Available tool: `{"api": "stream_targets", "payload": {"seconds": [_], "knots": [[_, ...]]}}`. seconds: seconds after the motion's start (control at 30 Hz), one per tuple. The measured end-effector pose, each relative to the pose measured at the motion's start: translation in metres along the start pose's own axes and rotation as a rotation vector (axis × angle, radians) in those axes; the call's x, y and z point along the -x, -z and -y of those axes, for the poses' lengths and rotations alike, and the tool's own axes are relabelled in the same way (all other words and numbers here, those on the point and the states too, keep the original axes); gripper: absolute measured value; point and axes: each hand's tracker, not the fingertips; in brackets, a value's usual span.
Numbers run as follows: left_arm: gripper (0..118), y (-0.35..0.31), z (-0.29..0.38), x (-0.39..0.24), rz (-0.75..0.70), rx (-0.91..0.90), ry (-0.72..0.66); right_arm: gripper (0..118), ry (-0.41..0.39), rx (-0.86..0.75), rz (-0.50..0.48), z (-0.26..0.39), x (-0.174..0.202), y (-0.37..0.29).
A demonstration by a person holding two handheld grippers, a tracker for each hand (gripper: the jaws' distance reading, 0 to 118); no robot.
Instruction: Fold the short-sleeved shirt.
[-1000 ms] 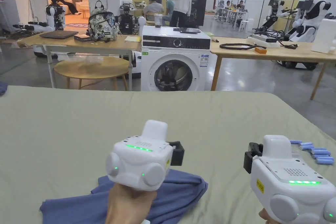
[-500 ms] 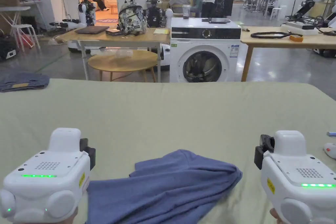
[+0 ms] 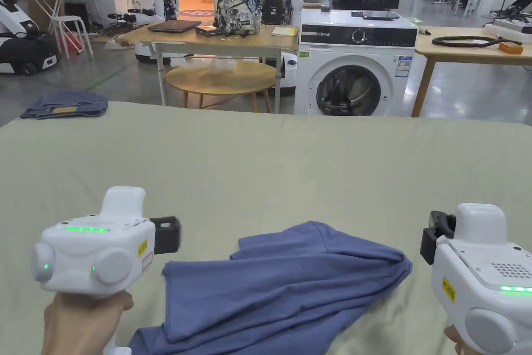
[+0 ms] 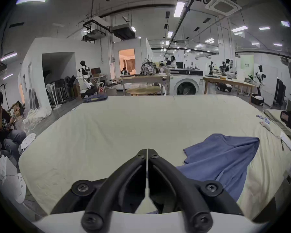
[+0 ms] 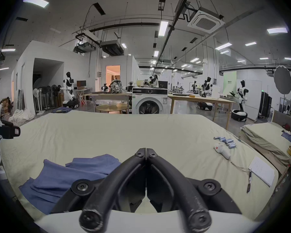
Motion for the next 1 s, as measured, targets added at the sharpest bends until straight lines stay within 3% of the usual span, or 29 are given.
{"api": "stream_targets", "payload": {"seconds": [0.03,0.07,0.27,0.4,0.47,0.53,0.6,0.73,0.8,0.87,0.93,1.0], "knots": [[97,0.014,-0.001,0.004,0.027,0.084,-0.026,0,0.0,0.001,0.0,0.001,0.0,0.001],[118,0.023,0.002,0.006,0.071,0.12,-0.031,0,-0.003,0.005,-0.002,0.001,0.0,0.002],[116,0.094,0.026,0.003,0.084,0.351,-0.082,0,-0.015,0.047,-0.004,0.016,-0.003,0.012],[116,0.117,0.035,-0.004,0.075,0.389,-0.096,0,-0.027,0.087,0.001,0.028,-0.005,0.024],[105,0.131,0.037,-0.001,0.142,0.433,-0.144,0,-0.021,0.104,0.003,0.033,-0.006,0.029],[83,0.132,0.042,-0.009,0.124,0.417,-0.107,0,-0.019,0.119,0.003,0.037,-0.006,0.033],[79,0.143,0.049,-0.012,0.079,0.437,0.018,0,-0.018,0.129,0.0,0.04,-0.006,0.035],[44,0.129,0.047,-0.002,0.078,0.358,-0.001,0,-0.004,0.141,-0.009,0.043,-0.005,0.036],[0,0.122,0.045,-0.005,0.085,0.317,0.02,0,-0.009,0.146,-0.013,0.042,-0.004,0.037],[0,0.121,0.045,-0.01,0.063,0.314,0.09,0,-0.002,0.166,-0.037,0.036,-0.003,0.042],[0,0.129,0.047,-0.011,0.082,0.343,0.076,0,0.029,0.233,-0.119,0.022,-0.002,0.057],[0,0.131,0.053,-0.012,0.082,0.347,0.062,0,0.003,0.302,-0.156,0.005,0.005,0.078]]}}
